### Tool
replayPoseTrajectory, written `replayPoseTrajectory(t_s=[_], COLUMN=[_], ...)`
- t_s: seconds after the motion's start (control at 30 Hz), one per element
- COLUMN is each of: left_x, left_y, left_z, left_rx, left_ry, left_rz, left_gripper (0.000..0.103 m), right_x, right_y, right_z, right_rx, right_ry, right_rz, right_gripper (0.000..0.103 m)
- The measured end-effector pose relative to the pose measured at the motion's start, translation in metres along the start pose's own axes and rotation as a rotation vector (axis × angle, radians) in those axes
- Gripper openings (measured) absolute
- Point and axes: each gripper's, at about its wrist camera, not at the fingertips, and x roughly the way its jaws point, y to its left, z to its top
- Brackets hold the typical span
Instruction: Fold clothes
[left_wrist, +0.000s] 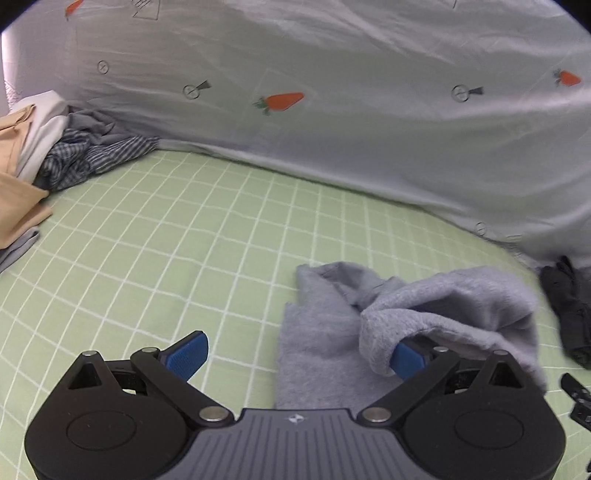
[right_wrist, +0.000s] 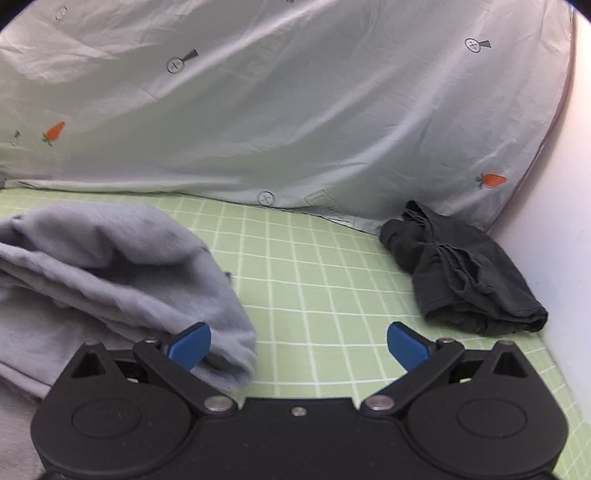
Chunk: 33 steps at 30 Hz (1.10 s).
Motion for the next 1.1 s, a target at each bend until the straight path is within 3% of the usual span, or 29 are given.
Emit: replayPoseTrajectory(t_s=[0.2,0.4,0.73,0.9,0.97,1.03,1.1], left_x=[-0.015,-0.012,0.013,0.025,0.029,0.035,0.041], left_y=[0.013,0.017,-0.011,-0.026,-0.032,-0.039,-0.047], left_z=[0.01,0.014,0.007,0.004,0.002,0.001,-0.001], left_rx=[-0.077,-0.127,0.018,0.097,0.133,0.181,0.224], left_ry=[-0.042,-0.033,0.037,0.058,0.06,0.062,0.073], left_rz=[-0.074,-0.065,-0.041,-0.082,-0.103,-0.109,-0.101], left_gripper=[0.1,0.1,0.1,0.099,0.096,0.079,0.064], right_x=[0.01,0.034,0.053,0.047,0.047,0.051,0.059], right_y=[0.007,0.017,0.047,0.037,0.029,0.021,0.013], right_z=[0.01,0.021,-0.005,-0.008,-0.006,-0.002,0.003], right_rx=[0.032,0.056,-0.02,0.053,0.095,0.144,0.193], right_ry=[0.004,0.028,0.199,0.198,0.19,0.179,0.178], right_rz=[0.044,0.08,0.166,0.184,0.195,0.212,0.238], right_gripper=[0.103,0.103,0.103,0.103,0.103,0.102,0.093])
